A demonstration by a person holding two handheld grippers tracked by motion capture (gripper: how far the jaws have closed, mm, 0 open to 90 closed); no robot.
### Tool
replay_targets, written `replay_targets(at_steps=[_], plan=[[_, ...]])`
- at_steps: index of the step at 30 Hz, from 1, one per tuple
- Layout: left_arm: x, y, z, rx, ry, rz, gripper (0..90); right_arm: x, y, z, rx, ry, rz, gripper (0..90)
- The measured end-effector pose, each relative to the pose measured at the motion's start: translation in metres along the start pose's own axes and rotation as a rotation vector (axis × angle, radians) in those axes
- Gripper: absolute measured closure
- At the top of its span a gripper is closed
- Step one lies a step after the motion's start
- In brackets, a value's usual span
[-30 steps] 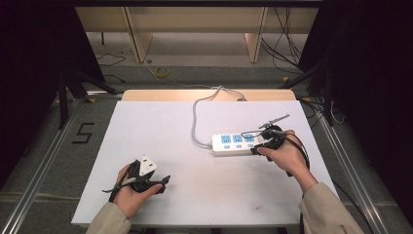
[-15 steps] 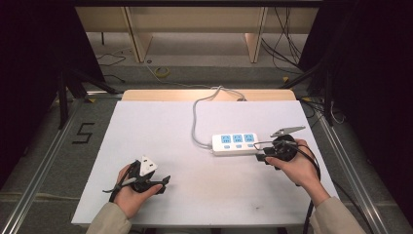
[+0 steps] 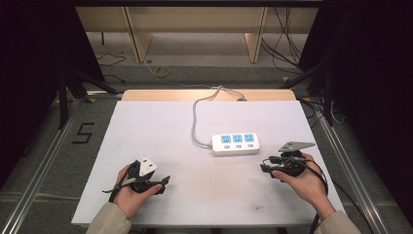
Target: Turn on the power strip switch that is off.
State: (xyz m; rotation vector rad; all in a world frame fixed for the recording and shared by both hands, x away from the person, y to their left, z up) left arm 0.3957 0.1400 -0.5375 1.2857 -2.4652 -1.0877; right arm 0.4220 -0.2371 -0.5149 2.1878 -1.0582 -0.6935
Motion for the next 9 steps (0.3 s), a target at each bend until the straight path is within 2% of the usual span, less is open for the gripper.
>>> replay_targets(at_steps=[4,9], plan=[[-0.0002,-0.0002,-0.0003,0.001,-0.002,-0.002,27.5,-0.0024,0.001,0.0068,0.015,-0.002,-0.006,47.3],[-0.0028,-0.0013,0.0014,-0.003,0.007,-0.006,27.4,-0.0026,0.0047,0.0061,0.057,0.006,-0.003,47.2]])
Point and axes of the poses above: each handheld gripper's, and its own axes: y roughly backward along the jaws, z roughly out of its underside, x roughly to its right, the point moved 9 cm from there along -y, roughly forward along the jaws, and after that the axes turned 8 degrees about -y, right-handed, at the moved point
